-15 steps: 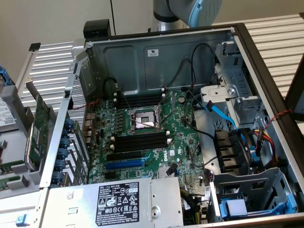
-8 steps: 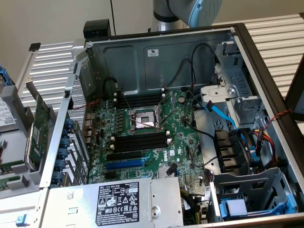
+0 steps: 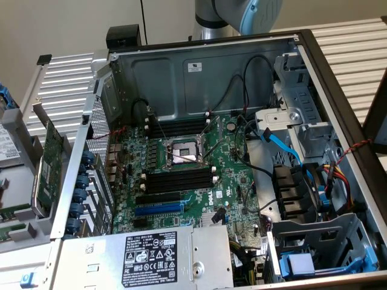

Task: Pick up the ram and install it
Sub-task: 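Pick up the ram and move it above insertion slot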

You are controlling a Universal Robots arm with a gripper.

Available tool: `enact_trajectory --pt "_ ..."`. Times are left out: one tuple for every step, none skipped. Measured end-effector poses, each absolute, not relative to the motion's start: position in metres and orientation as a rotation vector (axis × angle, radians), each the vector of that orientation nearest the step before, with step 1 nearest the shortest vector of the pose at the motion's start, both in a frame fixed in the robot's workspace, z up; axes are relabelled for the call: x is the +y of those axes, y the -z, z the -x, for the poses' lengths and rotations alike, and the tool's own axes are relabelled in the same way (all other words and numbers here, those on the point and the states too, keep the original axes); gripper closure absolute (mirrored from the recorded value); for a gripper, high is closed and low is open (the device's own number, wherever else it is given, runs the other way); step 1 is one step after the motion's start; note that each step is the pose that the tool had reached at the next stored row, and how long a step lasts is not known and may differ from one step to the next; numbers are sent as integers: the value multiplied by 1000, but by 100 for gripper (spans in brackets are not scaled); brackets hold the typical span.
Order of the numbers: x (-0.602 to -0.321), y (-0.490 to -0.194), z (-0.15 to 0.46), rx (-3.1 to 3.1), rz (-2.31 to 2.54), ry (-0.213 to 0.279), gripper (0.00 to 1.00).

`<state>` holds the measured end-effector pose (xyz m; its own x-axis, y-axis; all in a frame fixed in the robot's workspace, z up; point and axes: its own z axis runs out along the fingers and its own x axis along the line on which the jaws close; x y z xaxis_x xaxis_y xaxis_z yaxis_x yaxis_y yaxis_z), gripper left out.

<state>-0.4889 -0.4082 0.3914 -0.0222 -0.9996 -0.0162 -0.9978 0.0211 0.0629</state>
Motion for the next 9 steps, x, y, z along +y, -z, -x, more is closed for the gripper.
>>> enact_trajectory --pt "-408 -391 489 -2201 -2194 87 89" --pt "-408 -391 489 -2180 -2214 87 89" --pt "-408 -391 489 -2160 -2233 86 89" --pt "-408 -391 489 -2140 -2252 85 89" --pt "-408 -391 489 -2131 -2265 78 89" --pt "-408 -391 489 -2129 -2279 63 89" --pt "-409 -391 489 -2128 -2294 48 89" --pt "-409 -391 489 -2127 -2307 33 89" --pt "-410 -390 489 -2125 -2319 20 89"
